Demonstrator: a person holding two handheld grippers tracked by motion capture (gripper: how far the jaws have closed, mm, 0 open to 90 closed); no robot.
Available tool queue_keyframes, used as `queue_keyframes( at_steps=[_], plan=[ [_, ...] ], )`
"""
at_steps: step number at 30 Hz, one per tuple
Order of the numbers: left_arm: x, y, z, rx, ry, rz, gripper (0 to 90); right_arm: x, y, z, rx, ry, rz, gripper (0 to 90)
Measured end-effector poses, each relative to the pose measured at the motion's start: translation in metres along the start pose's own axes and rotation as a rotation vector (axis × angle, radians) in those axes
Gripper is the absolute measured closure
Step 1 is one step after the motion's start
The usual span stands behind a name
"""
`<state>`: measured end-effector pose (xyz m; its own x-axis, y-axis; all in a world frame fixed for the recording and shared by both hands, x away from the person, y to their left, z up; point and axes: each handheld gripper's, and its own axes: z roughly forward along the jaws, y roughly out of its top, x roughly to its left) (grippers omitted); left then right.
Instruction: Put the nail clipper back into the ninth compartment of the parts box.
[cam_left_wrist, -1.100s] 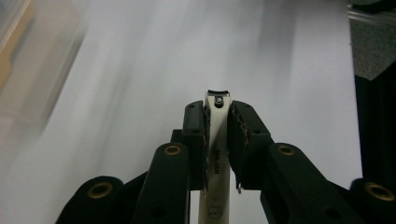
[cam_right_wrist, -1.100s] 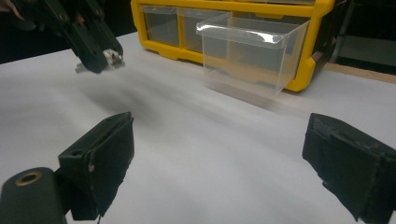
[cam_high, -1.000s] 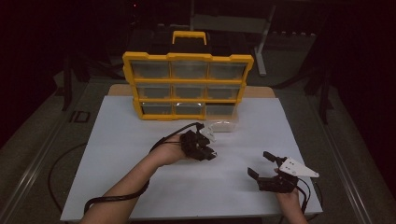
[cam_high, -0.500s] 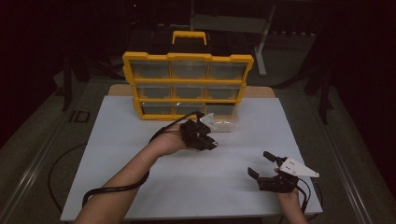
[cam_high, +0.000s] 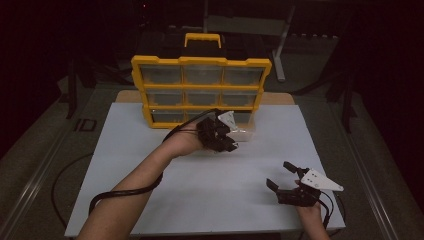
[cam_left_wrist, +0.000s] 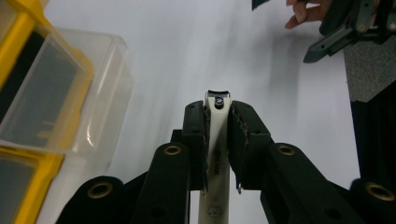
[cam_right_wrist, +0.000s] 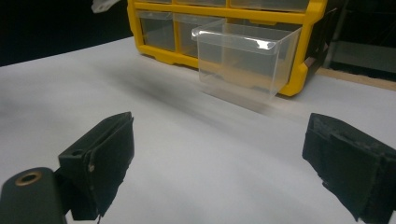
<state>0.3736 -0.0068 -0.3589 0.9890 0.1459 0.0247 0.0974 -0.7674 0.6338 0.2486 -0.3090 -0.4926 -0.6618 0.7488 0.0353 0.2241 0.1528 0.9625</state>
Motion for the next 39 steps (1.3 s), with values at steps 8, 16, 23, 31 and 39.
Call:
queue_keyframes(
  at_steps=[8,16,23,31,39],
  plan=[
    [0.011,0.011,-0.008,-0.021,0.018,0.005,77.9,0.000,0.000,0.000,-0.003,0.003,0.002,9.1],
    [0.023,0.021,-0.017,-0.039,0.042,0.007,77.9,0.000,0.000,0.000,-0.001,0.004,0.005,9.1],
    [0.031,0.028,-0.020,-0.051,0.057,-0.012,77.9,0.000,0.000,0.000,-0.003,0.006,0.009,9.1],
    [0.044,0.033,-0.019,-0.095,0.062,-0.034,77.9,-0.001,0.000,0.000,-0.002,0.009,0.007,9.2],
    [0.057,0.038,-0.012,-0.146,0.064,-0.044,77.9,0.000,-0.001,0.000,0.000,0.014,0.005,9.2]
  ],
)
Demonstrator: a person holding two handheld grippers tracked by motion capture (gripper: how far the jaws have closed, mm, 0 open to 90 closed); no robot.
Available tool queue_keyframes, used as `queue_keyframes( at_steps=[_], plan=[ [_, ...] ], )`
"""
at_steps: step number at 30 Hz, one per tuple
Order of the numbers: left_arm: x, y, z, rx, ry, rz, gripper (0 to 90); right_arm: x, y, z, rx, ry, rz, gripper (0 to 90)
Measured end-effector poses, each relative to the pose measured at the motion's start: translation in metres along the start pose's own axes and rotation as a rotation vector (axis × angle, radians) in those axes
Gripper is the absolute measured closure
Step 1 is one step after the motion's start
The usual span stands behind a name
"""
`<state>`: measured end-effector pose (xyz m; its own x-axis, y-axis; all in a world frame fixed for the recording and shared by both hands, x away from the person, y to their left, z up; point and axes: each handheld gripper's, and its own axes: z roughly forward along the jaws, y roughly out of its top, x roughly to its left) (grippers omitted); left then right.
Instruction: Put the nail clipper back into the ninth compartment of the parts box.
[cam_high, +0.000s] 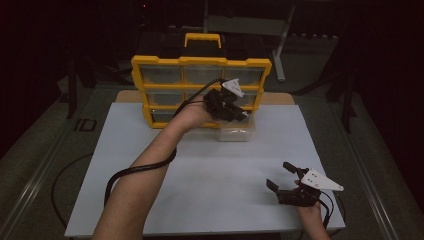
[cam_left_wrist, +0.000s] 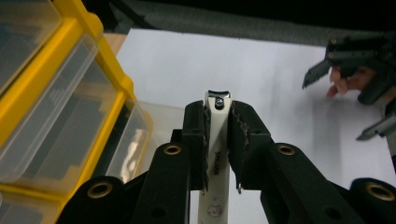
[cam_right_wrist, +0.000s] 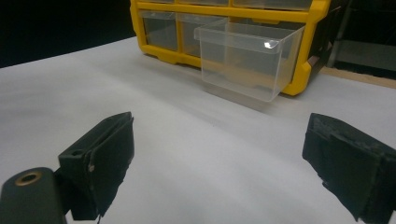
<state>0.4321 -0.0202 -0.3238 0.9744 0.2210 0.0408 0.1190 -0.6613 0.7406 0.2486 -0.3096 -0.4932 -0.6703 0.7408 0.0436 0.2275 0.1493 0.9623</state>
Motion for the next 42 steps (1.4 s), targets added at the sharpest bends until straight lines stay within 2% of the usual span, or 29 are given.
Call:
queue_keyframes(
  at_steps=[11,14,15,19,28,34,42],
  plan=[
    [0.020,-0.005,0.013,-0.016,0.044,-0.032,77.9,0.000,0.000,0.000,-0.001,0.004,0.005,9.1],
    [0.026,-0.007,0.015,-0.047,0.055,-0.054,77.8,-0.001,0.000,0.000,0.000,0.004,0.006,9.1],
    [0.028,-0.008,0.016,-0.055,0.057,-0.074,77.8,0.000,0.000,0.000,0.000,0.004,0.006,9.1],
    [0.034,-0.011,0.019,-0.066,0.065,-0.083,77.9,-0.001,0.000,-0.001,-0.001,0.004,0.006,9.2],
    [0.042,-0.019,0.032,-0.064,0.073,-0.083,77.8,-0.002,-0.001,-0.001,-0.001,0.007,0.011,9.1],
    [0.044,-0.026,0.045,-0.038,0.078,-0.081,77.8,-0.002,-0.001,-0.001,-0.002,0.004,0.011,9.2],
    [0.046,-0.037,0.062,0.001,0.084,-0.100,77.8,-0.003,-0.001,0.000,0.000,0.006,0.010,9.2]
  ],
)
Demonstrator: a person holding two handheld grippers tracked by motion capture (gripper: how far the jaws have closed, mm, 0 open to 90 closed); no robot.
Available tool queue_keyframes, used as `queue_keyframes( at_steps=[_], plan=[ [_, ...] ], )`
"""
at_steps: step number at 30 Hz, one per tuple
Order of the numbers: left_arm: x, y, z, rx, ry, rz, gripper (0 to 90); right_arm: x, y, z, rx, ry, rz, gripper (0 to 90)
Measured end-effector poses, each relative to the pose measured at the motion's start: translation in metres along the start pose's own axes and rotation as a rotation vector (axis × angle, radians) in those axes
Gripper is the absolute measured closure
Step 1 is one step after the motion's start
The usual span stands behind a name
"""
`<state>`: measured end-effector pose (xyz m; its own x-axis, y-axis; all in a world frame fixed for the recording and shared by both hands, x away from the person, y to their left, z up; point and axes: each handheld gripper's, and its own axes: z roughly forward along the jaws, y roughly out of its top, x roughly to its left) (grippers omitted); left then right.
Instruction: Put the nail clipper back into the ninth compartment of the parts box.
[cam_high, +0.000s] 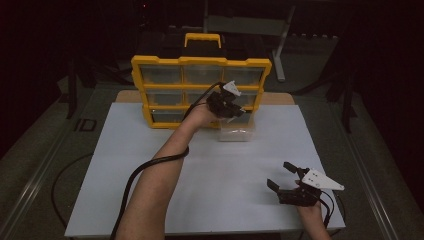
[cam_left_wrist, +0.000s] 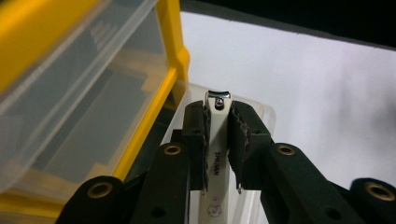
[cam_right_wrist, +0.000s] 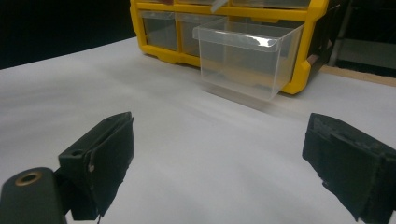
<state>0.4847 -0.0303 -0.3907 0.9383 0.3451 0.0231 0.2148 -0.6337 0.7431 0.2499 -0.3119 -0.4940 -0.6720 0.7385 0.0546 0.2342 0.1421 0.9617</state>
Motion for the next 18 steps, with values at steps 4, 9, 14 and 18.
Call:
queue_keyframes(
  at_steps=[4,9,14,18],
  plan=[
    [0.001,-0.004,0.006,0.019,0.004,-0.005,77.8,0.000,0.000,0.000,0.001,0.000,0.000,9.1],
    [0.002,-0.009,0.013,0.056,0.013,-0.006,77.8,0.000,0.000,0.000,0.001,0.003,0.001,9.2],
    [0.000,-0.010,0.020,0.086,0.006,-0.014,77.8,0.000,0.000,0.000,0.002,0.005,0.000,9.2],
    [-0.002,-0.010,0.026,0.125,0.003,-0.029,77.8,0.000,0.000,0.000,0.002,0.001,0.003,9.2]
  ],
)
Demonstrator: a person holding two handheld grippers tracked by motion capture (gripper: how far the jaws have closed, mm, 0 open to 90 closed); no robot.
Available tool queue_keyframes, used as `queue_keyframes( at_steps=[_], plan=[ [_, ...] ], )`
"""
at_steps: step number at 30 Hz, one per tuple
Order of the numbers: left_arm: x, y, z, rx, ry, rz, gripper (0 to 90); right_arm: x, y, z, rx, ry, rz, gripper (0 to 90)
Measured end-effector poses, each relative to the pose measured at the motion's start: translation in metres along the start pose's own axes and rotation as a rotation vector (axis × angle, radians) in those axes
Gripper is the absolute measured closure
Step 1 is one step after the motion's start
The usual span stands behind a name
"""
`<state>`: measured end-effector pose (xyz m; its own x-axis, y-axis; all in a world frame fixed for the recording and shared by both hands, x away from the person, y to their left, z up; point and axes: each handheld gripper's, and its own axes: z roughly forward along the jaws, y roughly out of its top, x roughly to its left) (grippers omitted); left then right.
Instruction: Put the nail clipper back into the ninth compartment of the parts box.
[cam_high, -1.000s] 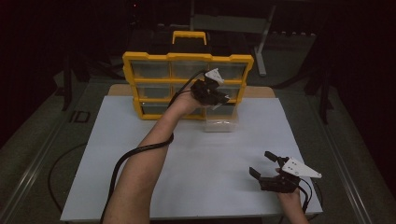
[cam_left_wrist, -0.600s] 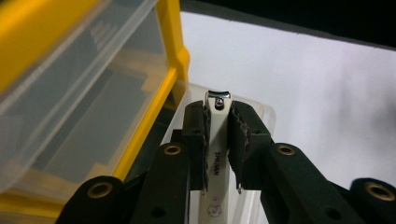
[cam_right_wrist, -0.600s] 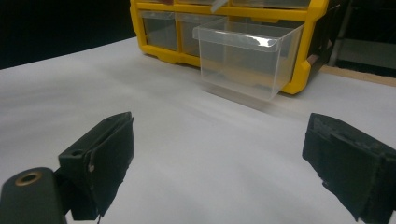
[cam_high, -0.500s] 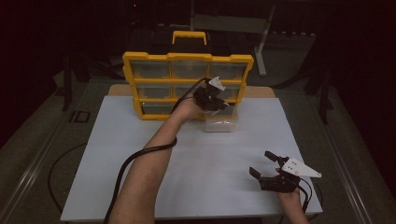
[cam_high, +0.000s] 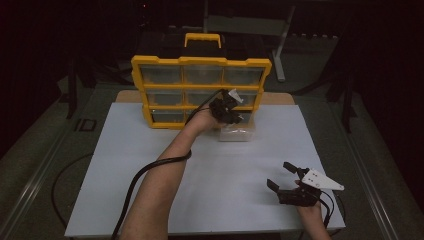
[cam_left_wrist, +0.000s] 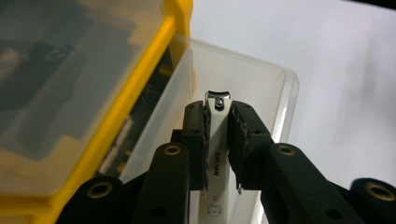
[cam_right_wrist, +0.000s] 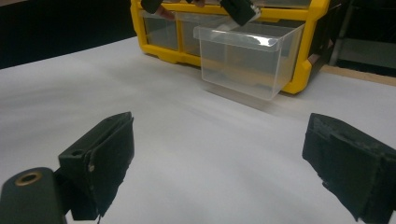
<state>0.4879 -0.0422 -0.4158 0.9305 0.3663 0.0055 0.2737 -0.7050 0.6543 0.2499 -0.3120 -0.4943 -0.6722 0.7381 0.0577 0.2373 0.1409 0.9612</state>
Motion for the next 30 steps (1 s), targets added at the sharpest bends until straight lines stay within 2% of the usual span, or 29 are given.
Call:
queue_keyframes(
  at_steps=[5,10,11,13,16,23,26,30],
  plan=[
    [-0.002,0.002,0.001,-0.002,0.011,0.015,77.7,0.000,0.000,0.001,0.003,0.002,-0.002,9.2],
    [-0.001,0.006,-0.006,-0.029,0.024,0.009,77.5,-0.001,0.000,0.000,0.004,0.000,-0.002,9.1],
    [-0.001,0.006,-0.007,-0.043,0.029,-0.003,76.8,-0.001,0.000,0.000,0.004,0.001,0.000,9.1],
    [-0.001,0.007,-0.011,-0.073,0.037,-0.013,61.2,-0.001,-0.001,0.000,0.006,0.001,0.001,9.1],
    [-0.004,0.007,-0.015,-0.092,0.033,-0.020,46.0,0.000,0.000,0.000,0.007,0.001,-0.001,9.1],
    [-0.011,0.006,-0.028,-0.143,0.009,-0.027,30.3,0.000,0.000,0.000,0.007,0.001,-0.002,9.2],
    [-0.013,0.006,-0.032,-0.147,-0.025,-0.020,19.2,0.000,0.000,0.000,0.007,0.000,-0.003,9.1],
    [-0.014,0.005,-0.037,-0.160,-0.044,-0.037,14.7,0.000,0.000,0.000,0.008,-0.001,-0.002,9.1]
  ],
)
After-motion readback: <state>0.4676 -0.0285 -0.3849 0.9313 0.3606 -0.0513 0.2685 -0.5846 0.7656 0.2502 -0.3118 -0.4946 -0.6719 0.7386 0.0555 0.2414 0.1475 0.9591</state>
